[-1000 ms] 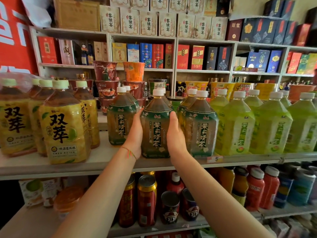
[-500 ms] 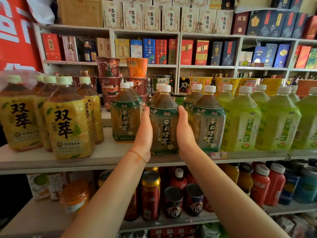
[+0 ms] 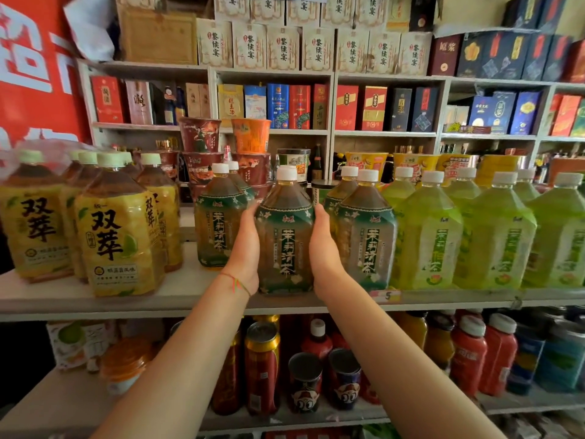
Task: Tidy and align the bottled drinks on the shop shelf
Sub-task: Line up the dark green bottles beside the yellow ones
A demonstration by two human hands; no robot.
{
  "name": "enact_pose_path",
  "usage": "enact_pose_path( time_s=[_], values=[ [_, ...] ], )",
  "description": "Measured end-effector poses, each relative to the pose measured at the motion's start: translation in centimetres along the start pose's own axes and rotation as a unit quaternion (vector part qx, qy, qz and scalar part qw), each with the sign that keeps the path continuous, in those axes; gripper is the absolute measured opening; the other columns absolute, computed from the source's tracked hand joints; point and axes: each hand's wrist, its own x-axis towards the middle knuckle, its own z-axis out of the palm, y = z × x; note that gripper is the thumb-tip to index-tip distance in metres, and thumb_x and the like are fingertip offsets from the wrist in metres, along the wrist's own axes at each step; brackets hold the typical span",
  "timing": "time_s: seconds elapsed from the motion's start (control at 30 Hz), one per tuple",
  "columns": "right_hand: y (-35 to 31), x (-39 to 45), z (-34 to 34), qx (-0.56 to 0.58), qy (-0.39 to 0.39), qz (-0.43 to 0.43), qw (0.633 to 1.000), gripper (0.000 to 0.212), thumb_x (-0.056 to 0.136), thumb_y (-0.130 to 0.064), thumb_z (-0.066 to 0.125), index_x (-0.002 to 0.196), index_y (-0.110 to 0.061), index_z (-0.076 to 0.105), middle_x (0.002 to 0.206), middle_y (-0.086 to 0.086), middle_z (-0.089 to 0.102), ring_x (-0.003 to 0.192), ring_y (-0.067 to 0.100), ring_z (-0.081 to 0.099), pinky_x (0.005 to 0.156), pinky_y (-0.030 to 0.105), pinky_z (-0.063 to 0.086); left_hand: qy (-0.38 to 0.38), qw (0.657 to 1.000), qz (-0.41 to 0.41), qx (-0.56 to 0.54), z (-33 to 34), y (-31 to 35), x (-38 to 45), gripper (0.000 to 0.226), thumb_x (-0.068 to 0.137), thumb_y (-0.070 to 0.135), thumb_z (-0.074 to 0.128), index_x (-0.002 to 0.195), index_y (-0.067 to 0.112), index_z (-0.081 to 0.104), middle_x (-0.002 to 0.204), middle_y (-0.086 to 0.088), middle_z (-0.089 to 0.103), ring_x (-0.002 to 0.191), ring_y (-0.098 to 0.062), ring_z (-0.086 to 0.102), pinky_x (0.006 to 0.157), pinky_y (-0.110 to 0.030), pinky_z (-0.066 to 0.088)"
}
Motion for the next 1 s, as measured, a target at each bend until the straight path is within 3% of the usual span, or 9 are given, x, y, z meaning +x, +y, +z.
enact_pose_path(
  time_s=[0.33, 0.47, 0.53, 0.63, 0.73, 0.8, 0.9, 0.93, 1.0],
  values=[
    [0.3, 1.3, -1.3, -0.015, -0.024, -0.012, 1.0, 0.089, 0.083, -0.085, 0.035, 0.147, -0.025, 0.048, 0.142, 0.001, 0.057, 0.131, 0.026, 0.051, 0.117, 0.05, 0.035, 0.049, 0.999, 0.007, 0.014, 1.1, -0.6, 0.6, 0.061, 0.097, 0.07, 0.035, 0.114, 0.026, 0.073, 0.107, -0.005, 0.078, 0.099, -0.023, 0.072, 0.079, -0.038, 0.055],
    [1.0, 1.3, -0.9, -0.01, 0.003, -0.111, 0.994, 0.081, 0.082, -0.084, 0.028, 0.143, -0.036, 0.051, 0.142, -0.005, 0.057, 0.13, 0.018, 0.051, 0.117, 0.046, 0.036, 0.072, 0.997, 0.019, 0.029, 1.1, -0.7, 0.8, 0.053, 0.102, 0.058, 0.035, 0.107, 0.023, 0.074, 0.096, -0.003, 0.079, 0.094, -0.021, 0.074, 0.073, -0.033, 0.054],
    [0.9, 1.1, -1.0, -0.034, -0.001, -0.211, 0.977, 0.058, 0.102, -0.06, 0.027, 0.15, -0.031, 0.042, 0.151, -0.007, 0.049, 0.137, 0.008, 0.041, 0.12, 0.036, 0.029, 0.122, 0.99, 0.043, 0.056, 1.0, -0.6, 0.8, 0.05, 0.102, 0.056, 0.037, 0.104, 0.022, 0.074, 0.095, -0.004, 0.079, 0.094, -0.022, 0.074, 0.082, -0.038, 0.057],
    [0.9, 0.8, -1.0, -0.139, 0.017, -0.4, 0.906, 0.049, 0.11, -0.029, 0.027, 0.158, -0.018, 0.026, 0.163, -0.004, 0.03, 0.15, 0.005, 0.022, 0.124, 0.029, 0.02, 0.153, 0.973, 0.097, 0.142, -0.7, -1.1, 1.3, 0.038, 0.096, 0.047, 0.045, 0.1, 0.024, 0.075, 0.102, -0.006, 0.076, 0.103, -0.025, 0.069, 0.1, -0.052, 0.052],
    [1.7, 0.9, 0.2, -0.248, 0.084, -0.577, 0.774, 0.05, 0.103, -0.008, 0.036, 0.153, -0.002, 0.034, 0.162, 0.012, 0.032, 0.154, 0.023, 0.02, 0.125, 0.044, 0.018, 0.196, 0.939, 0.164, 0.228, -2.9, -0.9, 1.2, 0.024, 0.101, 0.025, 0.047, 0.104, 0.029, 0.07, 0.108, 0.004, 0.07, 0.104, -0.015, 0.064, 0.094, -0.039, 0.053],
    [2.4, 0.8, 1.8, -0.306, 0.093, -0.642, 0.697, 0.052, 0.096, -0.001, 0.041, 0.148, 0.003, 0.041, 0.159, 0.018, 0.035, 0.152, 0.033, 0.023, 0.124, 0.052, 0.017, 0.225, 0.92, 0.185, 0.262, -5.2, -0.4, 1.4, 0.023, 0.097, 0.023, 0.049, 0.108, 0.03, 0.068, 0.115, 0.002, 0.066, 0.106, -0.015, 0.061, 0.094, -0.039, 0.052],
    [3.8, -0.1, 4.5, -0.372, 0.019, -0.676, 0.636, 0.05, 0.09, -0.003, 0.046, 0.139, 0.002, 0.054, 0.153, 0.019, 0.044, 0.149, 0.034, 0.03, 0.125, 0.048, 0.017, 0.22, 0.918, 0.19, 0.269, -8.2, 0.7, 1.8, 0.027, 0.093, 0.024, 0.052, 0.115, 0.022, 0.068, 0.117, -0.001, 0.066, 0.107, -0.017, 0.062, 0.095, -0.04, 0.052],
    [4.3, -0.4, 5.6, -0.383, -0.015, -0.661, 0.646, 0.048, 0.091, -0.007, 0.045, 0.137, 0.001, 0.056, 0.152, 0.018, 0.045, 0.149, 0.032, 0.031, 0.125, 0.043, 0.017, 0.209, 0.923, 0.183, 0.268, -9.0, 1.3, 1.9, 0.028, 0.094, 0.023, 0.054, 0.118, 0.018, 0.066, 0.116, 0.0, 0.066, 0.109, -0.018, 0.062, 0.093, -0.037, 0.051],
    [4.8, -1.2, 8.5, -0.374, -0.069, -0.564, 0.733, 0.05, 0.097, -0.012, 0.045, 0.146, -0.003, 0.046, 0.16, 0.014, 0.034, 0.152, 0.025, 0.021, 0.124, 0.032, 0.015, 0.165, 0.938, 0.147, 0.266, -10.8, 2.3, 2.4, 0.033, 0.098, 0.026, 0.056, 0.129, 0.018, 0.057, 0.12, 0.004, 0.063, 0.112, -0.014, 0.059, 0.09, -0.029, 0.046]
  ],
)
